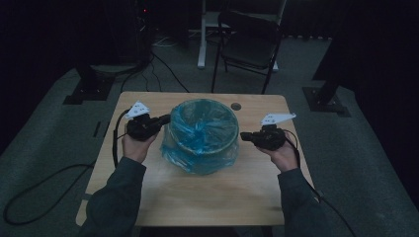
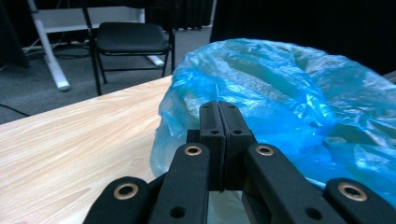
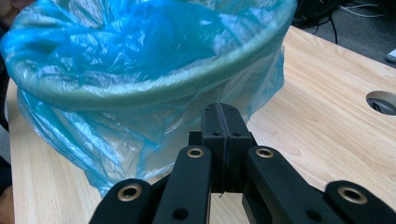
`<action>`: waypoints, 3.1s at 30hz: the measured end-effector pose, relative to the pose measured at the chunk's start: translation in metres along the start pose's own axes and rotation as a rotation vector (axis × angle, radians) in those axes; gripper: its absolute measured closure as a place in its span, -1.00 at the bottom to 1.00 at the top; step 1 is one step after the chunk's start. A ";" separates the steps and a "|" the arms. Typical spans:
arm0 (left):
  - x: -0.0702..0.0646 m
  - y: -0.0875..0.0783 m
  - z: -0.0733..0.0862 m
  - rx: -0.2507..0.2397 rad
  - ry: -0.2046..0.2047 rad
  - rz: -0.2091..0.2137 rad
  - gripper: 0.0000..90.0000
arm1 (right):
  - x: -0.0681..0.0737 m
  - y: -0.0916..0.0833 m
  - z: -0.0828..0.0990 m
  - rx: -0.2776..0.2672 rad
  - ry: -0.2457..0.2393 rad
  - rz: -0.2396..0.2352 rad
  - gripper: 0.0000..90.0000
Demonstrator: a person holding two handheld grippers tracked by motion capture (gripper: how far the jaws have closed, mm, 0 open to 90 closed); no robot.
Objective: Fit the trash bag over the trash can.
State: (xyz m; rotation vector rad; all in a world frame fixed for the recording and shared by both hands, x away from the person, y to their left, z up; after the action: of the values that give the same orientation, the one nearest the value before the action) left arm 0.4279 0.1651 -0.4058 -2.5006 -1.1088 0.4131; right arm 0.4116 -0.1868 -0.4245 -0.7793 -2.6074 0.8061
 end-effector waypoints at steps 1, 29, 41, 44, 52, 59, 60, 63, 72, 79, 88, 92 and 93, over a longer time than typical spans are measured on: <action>0.000 0.000 0.000 0.000 0.000 0.000 0.99 | 0.000 0.000 0.000 0.000 0.000 0.000 1.00; 0.006 0.012 -0.007 -0.012 -0.014 -0.015 0.98 | -0.009 0.008 -0.046 -0.065 0.048 0.104 0.94; 0.016 0.027 -0.013 -0.006 -0.035 -0.025 0.99 | -0.023 0.014 -0.043 -0.038 0.085 0.132 0.98; 0.019 0.031 -0.012 -0.003 -0.044 -0.026 0.99 | -0.025 0.015 -0.043 -0.031 0.089 0.136 0.98; 0.025 0.041 -0.007 0.011 -0.076 -0.016 0.99 | -0.030 0.021 -0.038 -0.006 0.104 0.139 0.98; 0.028 0.046 0.000 0.028 -0.092 -0.008 0.99 | -0.032 0.028 -0.030 0.026 0.110 0.134 0.98; 0.028 0.046 0.001 0.032 -0.091 -0.007 0.99 | -0.032 0.028 -0.029 0.031 0.110 0.132 0.98; 0.028 0.046 0.004 0.035 -0.093 -0.006 0.99 | -0.031 0.029 -0.026 0.040 0.107 0.130 0.98; 0.027 0.046 0.011 0.038 -0.108 0.021 0.98 | -0.023 0.032 -0.019 0.064 0.076 0.112 0.95; 0.021 0.045 0.013 0.043 -0.093 0.042 0.98 | -0.017 0.033 -0.019 0.062 0.057 0.092 0.95; 0.015 0.040 0.018 0.057 -0.070 0.081 0.93 | -0.013 0.030 -0.017 0.075 0.001 0.101 0.94; 0.018 0.033 0.020 0.056 -0.062 0.062 0.73 | -0.014 0.027 -0.015 0.066 0.002 0.104 0.76; 0.022 0.029 0.019 0.046 -0.071 0.050 0.68 | -0.015 0.026 -0.015 0.064 -0.001 0.114 0.71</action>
State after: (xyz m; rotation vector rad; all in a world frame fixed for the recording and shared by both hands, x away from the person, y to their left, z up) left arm 0.4531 0.1677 -0.4381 -2.4953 -1.0527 0.5389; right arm 0.4404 -0.1705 -0.4299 -0.9156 -2.5434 0.9162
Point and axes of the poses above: each handheld gripper's, and its own axes: y roughly forward along the jaws, z roughly out of its underside, x roughly to its left, the point moved 5 cm from there along y, roughly forward along the jaws, and after that the axes turned 4 degrees about x, right-handed, at the moved point
